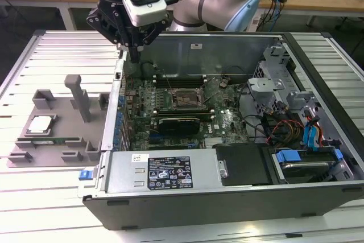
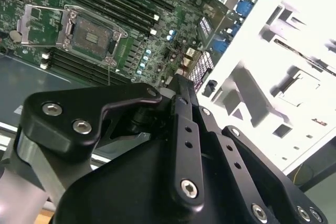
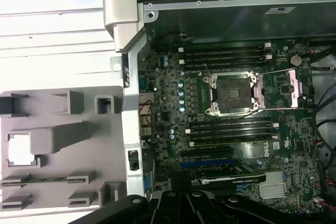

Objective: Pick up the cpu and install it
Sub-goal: 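Reach for the cpu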

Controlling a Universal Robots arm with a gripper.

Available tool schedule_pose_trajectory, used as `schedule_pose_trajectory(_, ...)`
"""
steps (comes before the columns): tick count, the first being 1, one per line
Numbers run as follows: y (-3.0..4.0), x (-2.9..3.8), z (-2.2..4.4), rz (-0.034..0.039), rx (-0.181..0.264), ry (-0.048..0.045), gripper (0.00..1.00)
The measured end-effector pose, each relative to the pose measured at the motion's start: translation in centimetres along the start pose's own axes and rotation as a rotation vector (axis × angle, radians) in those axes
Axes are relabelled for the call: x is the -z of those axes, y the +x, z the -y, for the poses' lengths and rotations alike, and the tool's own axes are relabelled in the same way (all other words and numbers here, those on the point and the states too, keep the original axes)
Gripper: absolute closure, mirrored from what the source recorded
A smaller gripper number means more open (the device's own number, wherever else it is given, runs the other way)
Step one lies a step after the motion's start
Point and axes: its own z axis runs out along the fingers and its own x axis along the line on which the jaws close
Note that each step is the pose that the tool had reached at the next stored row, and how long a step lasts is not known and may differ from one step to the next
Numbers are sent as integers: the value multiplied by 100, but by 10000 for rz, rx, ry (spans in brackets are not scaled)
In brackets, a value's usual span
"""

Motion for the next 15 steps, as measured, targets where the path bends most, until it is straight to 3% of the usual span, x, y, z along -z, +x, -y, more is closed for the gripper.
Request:
schedule_pose_trajectory(9, 172, 3, 2, 5, 0, -1, 89)
schedule_pose_trajectory(15, 316, 1, -50, 7, -1, -1, 89)
